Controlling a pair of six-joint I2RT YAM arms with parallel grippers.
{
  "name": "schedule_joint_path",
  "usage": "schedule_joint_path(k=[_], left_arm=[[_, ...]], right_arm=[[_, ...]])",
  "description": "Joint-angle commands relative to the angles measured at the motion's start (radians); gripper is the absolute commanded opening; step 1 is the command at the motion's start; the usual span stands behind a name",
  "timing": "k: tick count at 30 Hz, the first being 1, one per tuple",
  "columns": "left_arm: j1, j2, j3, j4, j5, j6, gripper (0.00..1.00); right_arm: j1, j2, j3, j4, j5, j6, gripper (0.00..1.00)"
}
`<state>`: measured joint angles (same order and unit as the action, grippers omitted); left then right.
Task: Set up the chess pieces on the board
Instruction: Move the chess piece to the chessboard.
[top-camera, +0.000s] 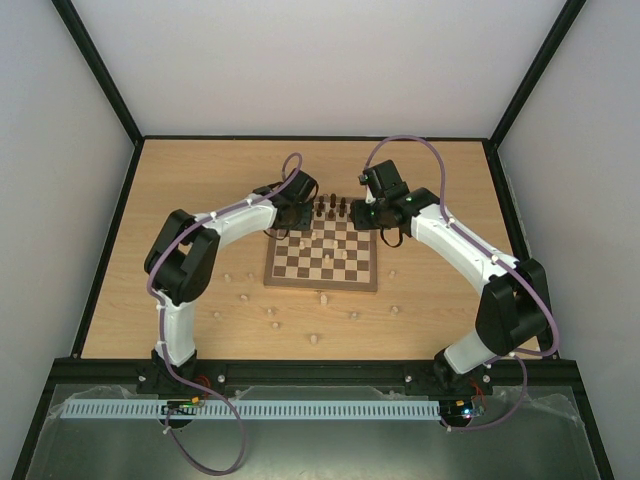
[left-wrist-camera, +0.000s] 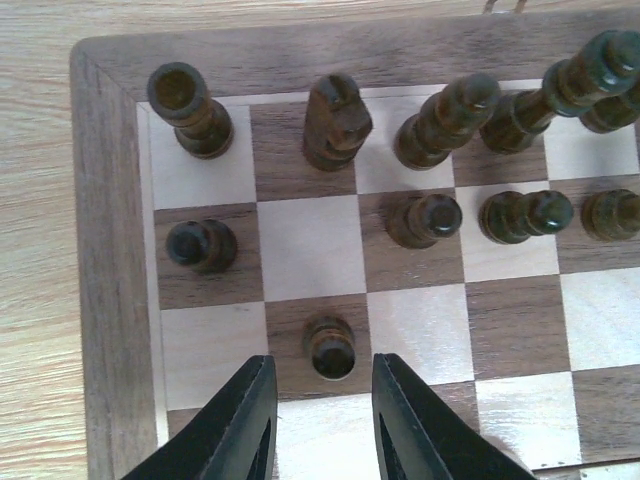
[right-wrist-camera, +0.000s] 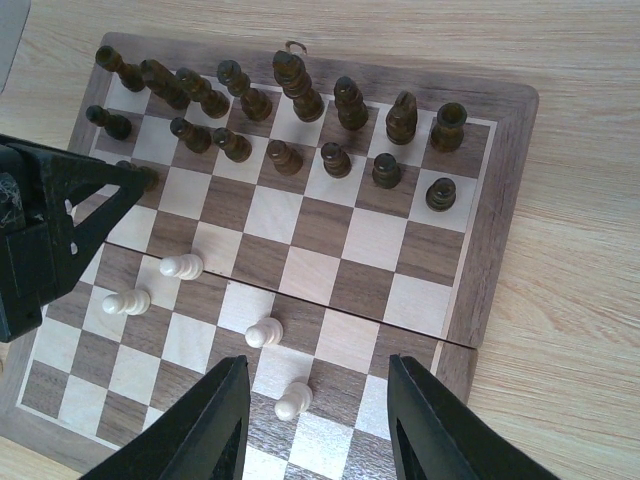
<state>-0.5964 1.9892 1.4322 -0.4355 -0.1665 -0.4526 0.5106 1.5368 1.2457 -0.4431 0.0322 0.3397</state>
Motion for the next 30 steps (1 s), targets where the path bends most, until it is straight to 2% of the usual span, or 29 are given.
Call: schedule_joint_path(k=[1, 6, 17, 21, 30], left_arm=[[0.008, 0.023, 0.050, -0.031, -0.025, 0.013, 0.26], [0.009, 0.046, 0.066, -0.034, -0.013, 0.017, 0.17], [0.008, 0.066, 0.075, -0.044, -0.022, 0.017, 0.15], [0.009, 0.072, 0.087, -0.049, -0.031, 0.022, 0.03], [0.026, 0.099, 0.152, -0.066, -0.049, 0.030, 0.02]], right_arm=[[-0.001, -0.014, -0.021, -0.005, -0.011, -0.013, 0.38], [-0.001, -0.011, -0.021, 0.000, -0.013, -0.013, 0.39], [-0.001, -0.002, -0.025, 0.005, -0.019, -0.014, 0.38], [-0.002, -0.002, -0.027, 0.008, -0.017, -0.014, 0.38], [-0.001, 0.007, -0.028, 0.011, -0.015, -0.014, 0.39]])
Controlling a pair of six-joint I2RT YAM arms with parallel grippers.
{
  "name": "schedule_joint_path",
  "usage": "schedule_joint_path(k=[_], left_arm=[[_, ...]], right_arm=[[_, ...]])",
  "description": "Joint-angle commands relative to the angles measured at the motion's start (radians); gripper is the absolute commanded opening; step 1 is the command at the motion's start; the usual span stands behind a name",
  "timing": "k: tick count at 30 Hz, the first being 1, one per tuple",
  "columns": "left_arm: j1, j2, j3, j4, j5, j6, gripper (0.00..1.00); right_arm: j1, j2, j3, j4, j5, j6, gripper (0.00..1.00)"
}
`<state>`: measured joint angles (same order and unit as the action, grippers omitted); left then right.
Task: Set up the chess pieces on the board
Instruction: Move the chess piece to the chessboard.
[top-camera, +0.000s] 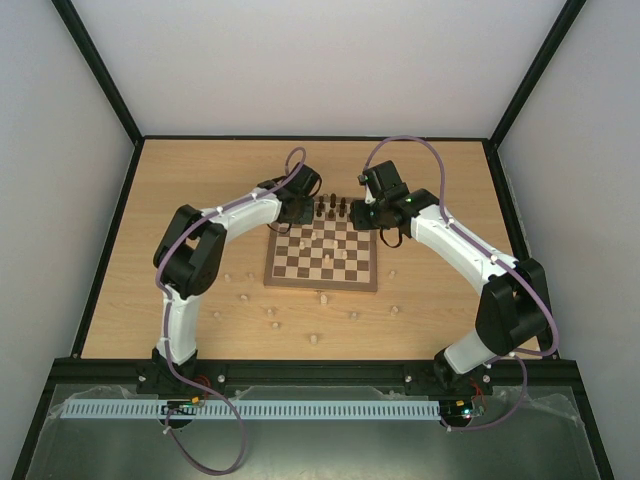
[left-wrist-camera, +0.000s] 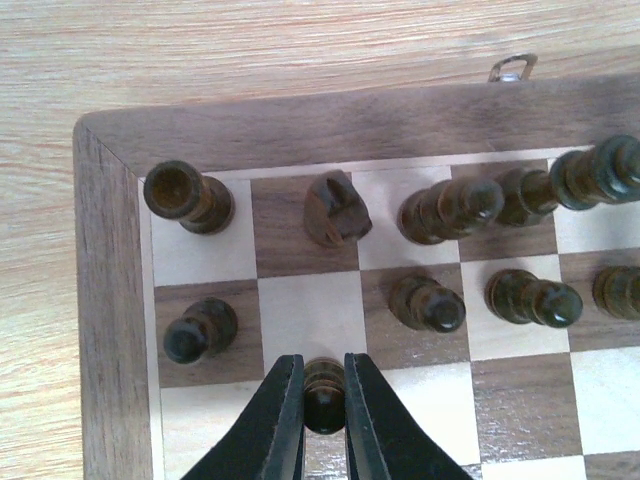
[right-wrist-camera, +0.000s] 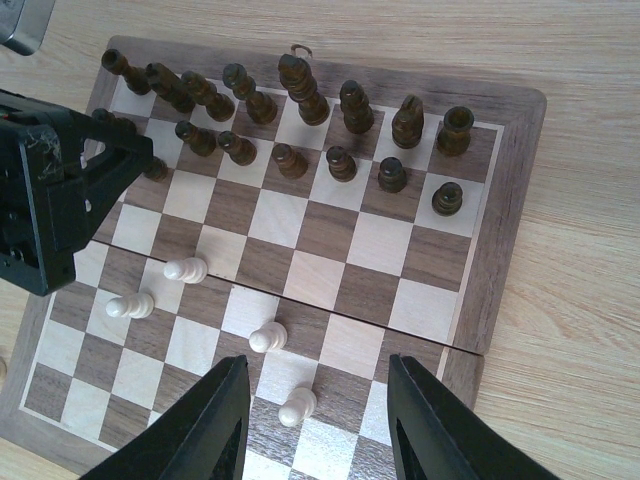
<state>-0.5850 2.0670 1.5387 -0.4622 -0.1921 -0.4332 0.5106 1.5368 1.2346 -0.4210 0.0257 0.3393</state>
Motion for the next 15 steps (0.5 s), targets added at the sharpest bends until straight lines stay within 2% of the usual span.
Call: schedule_joint_path(k=[1, 15], left_arm=[[0.017, 0.024, 0.051, -0.039, -0.024, 0.011, 0.02], [0.026, 0.039, 0.074, -0.028, -0.001, 0.020, 0.02]], right_arm=[[-0.001, 0.007, -0.017, -0.012, -0.008, -0.014, 0.39], [-0.002, 0.010, -0.017, -0.009, -0.009, -0.014, 0.38]])
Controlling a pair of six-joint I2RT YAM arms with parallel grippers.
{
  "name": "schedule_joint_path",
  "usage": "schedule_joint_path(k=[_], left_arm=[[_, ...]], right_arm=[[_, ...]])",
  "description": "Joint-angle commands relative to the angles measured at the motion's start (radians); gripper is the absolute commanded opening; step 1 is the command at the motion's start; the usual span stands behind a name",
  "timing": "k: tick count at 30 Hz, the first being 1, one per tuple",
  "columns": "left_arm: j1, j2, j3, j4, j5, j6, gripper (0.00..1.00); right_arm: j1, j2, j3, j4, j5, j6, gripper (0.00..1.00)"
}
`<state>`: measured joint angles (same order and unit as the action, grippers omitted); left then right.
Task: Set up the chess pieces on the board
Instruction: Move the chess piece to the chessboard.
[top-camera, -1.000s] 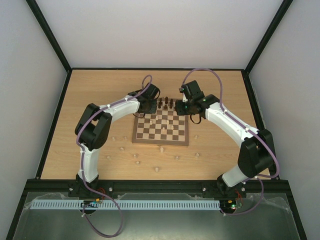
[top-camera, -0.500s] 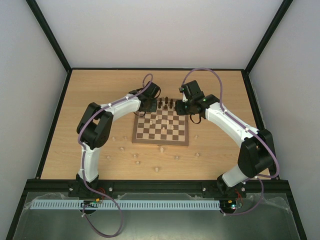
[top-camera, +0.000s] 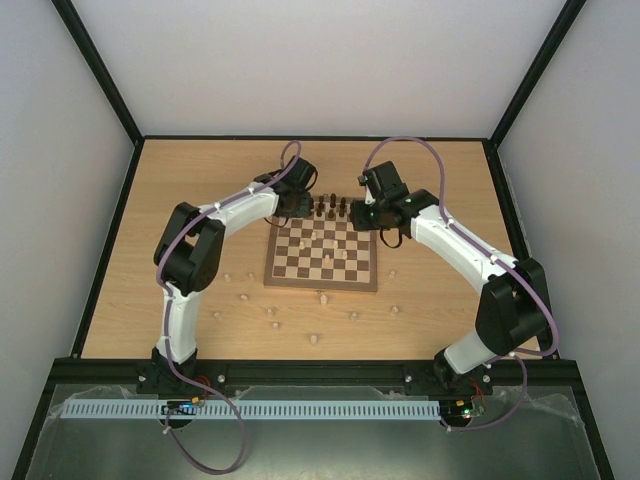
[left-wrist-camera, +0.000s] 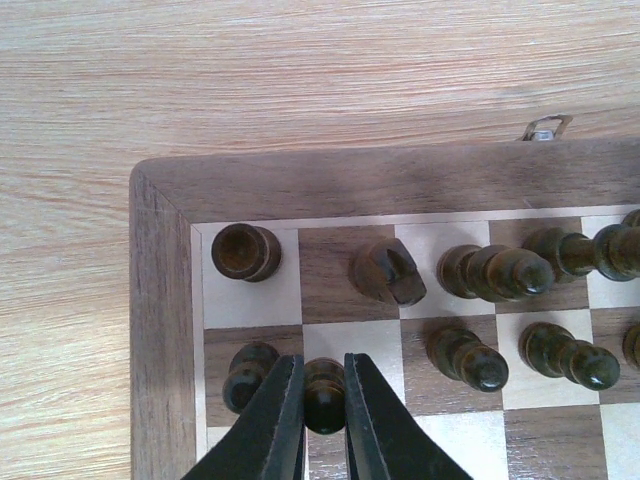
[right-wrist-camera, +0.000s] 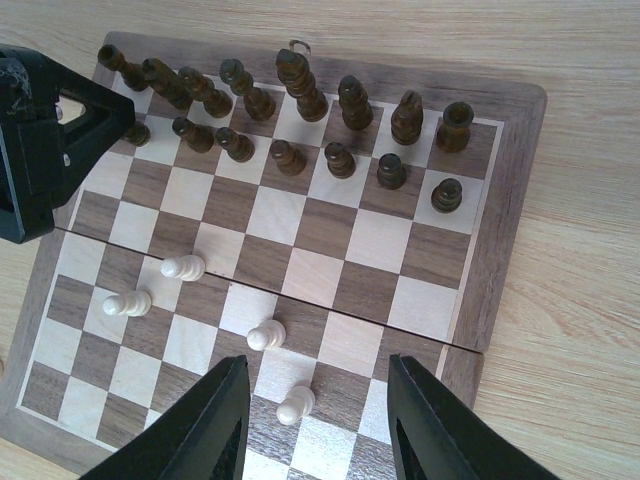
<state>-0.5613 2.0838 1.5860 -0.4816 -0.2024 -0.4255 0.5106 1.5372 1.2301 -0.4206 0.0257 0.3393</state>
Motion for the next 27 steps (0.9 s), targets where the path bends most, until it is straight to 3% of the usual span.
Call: schedule_joint_path(k=[1, 19, 27], left_arm=[[0.002, 0.026, 0.026, -0.008, 0.010, 0.013, 0.02], [-0.004, 0.053, 0.052, -0.010, 0.017, 0.015, 0.03], [-0.015, 0.021, 0.048, -0.028, 0.003, 0.014, 0.10]], right_arm=[[-0.001, 0.011, -0.013, -0.010, -0.011, -0.014, 0.38], [-0.001, 0.016, -0.015, -0.004, -0.018, -0.016, 0.38], [-0.001, 0.021, -0.015, 0.000, -0.022, -0.016, 0.38]])
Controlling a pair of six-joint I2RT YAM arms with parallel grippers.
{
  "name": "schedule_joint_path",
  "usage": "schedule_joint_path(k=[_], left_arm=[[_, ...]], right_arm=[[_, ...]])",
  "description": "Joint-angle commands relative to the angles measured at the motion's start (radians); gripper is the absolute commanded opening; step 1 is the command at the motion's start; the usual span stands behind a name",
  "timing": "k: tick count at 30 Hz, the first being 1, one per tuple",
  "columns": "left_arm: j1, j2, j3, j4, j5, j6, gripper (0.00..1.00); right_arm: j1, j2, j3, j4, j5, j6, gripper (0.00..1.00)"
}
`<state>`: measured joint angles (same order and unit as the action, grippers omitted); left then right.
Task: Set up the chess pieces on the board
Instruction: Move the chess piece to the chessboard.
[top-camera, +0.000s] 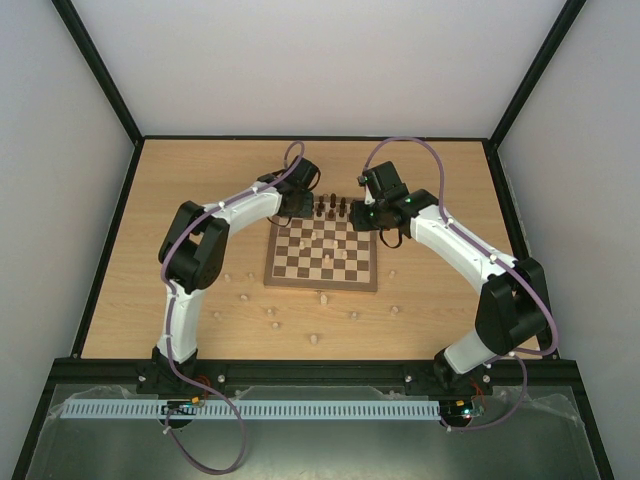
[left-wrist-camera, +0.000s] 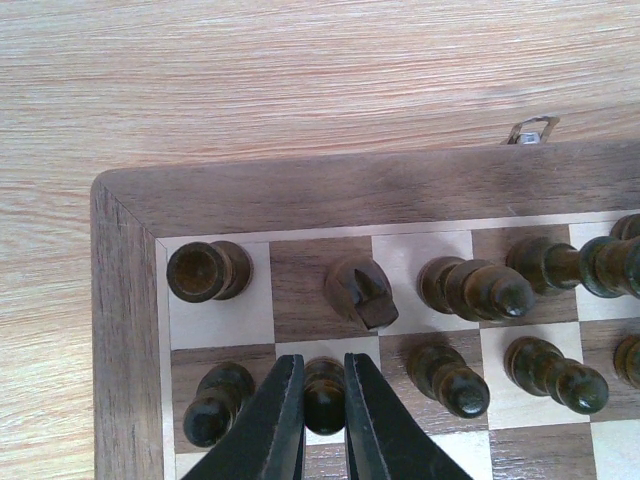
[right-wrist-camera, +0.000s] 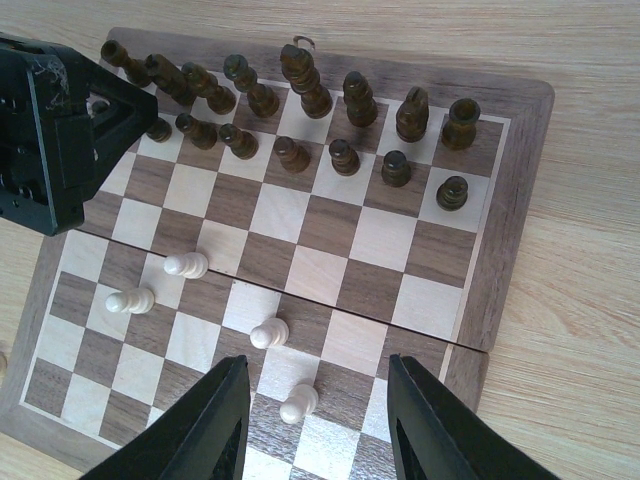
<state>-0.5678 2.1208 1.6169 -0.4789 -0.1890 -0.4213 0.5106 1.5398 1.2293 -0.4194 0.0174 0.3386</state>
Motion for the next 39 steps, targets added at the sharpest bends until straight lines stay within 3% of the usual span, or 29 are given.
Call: schedule_joint_path(k=[1, 28, 34, 36, 39], left_arm=[[-0.010, -0.022, 0.017, -0.032, -0.012, 0.011, 0.10], [-0.012, -0.080, -0.006, -0.034, -0.030, 0.010, 0.24], [-0.016, -0.218, -0.120, 0.005, -0.026, 0.017, 0.40], [-0.021, -0.304, -0.196, 0.032, -0.017, 0.020, 0.48], [-0.028, -0.429, -0.320, 0.076, 0.034, 0.008, 0.65]], right_arm=[[-0.002, 0.018, -0.015, -0.002, -0.013, -0.014, 0.38], [-0.002, 0.024, -0.018, 0.001, -0.013, -0.014, 0.39], [-0.001, 0.023, -0.029, 0.005, -0.012, -0.013, 0.42], [-0.001, 0.019, -0.037, 0.007, -0.014, -0.010, 0.50], [-0.001, 0.013, -0.042, 0.000, -0.025, -0.004, 0.69]])
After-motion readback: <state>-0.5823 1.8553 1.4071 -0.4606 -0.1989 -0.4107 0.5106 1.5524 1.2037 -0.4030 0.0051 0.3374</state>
